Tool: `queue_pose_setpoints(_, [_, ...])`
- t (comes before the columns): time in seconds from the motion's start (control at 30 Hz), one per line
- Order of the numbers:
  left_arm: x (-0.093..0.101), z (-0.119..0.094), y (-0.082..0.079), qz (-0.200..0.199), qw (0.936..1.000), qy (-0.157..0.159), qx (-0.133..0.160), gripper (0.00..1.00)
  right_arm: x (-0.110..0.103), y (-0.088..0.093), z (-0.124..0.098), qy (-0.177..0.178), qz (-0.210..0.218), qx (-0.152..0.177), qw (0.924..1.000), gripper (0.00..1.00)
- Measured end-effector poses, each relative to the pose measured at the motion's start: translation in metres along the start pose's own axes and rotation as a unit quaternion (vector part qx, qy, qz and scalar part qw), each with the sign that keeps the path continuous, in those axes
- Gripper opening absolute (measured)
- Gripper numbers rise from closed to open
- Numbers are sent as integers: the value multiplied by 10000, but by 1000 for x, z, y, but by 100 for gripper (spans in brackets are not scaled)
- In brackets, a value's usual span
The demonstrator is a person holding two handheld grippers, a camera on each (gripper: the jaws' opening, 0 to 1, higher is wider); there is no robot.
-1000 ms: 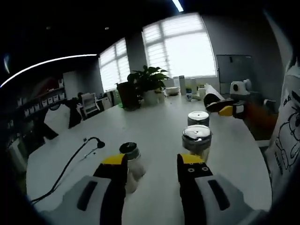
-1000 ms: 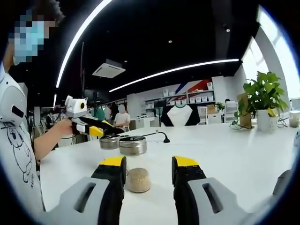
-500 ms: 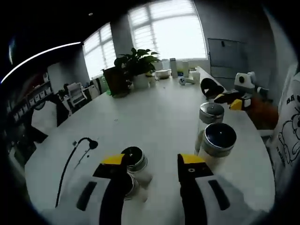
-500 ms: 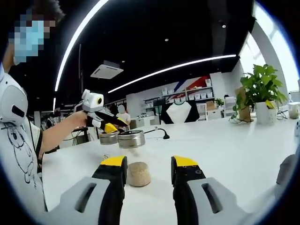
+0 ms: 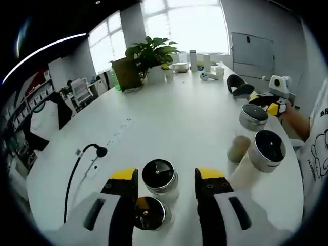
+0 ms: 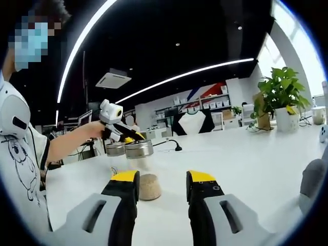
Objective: Rotate the seasoning bottle until the label or dispensing opening points toward the visible target arrow and the bottle remains upright within the marked orientation range
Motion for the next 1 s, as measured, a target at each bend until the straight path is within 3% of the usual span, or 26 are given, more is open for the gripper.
queue_pose_setpoints(0.63, [-2, 13, 8, -40, 9998, 72, -200, 41, 5, 3, -3, 15, 24, -47, 10000, 35])
queue_pose_setpoints(0.8, [-4, 15, 10, 1, 9996, 19, -264, 34, 6, 4, -5, 36, 37, -46, 10000, 35])
queue_pose_setpoints(1.0, [-4, 16, 11, -168, 9997, 30, -151, 34, 6, 4, -8, 55, 44, -30, 10000, 34])
Point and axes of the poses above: the point that each gripper's makers call its tool centre point, and the gripper's own axes: z roughly forward along the fingers, x roughly to its right, y roughly out of its underside, the point moved 3 cm from there along -z, roughly backward along the fingers, and after that the axes turned 11 degrees about z, right-handed, at the moved point
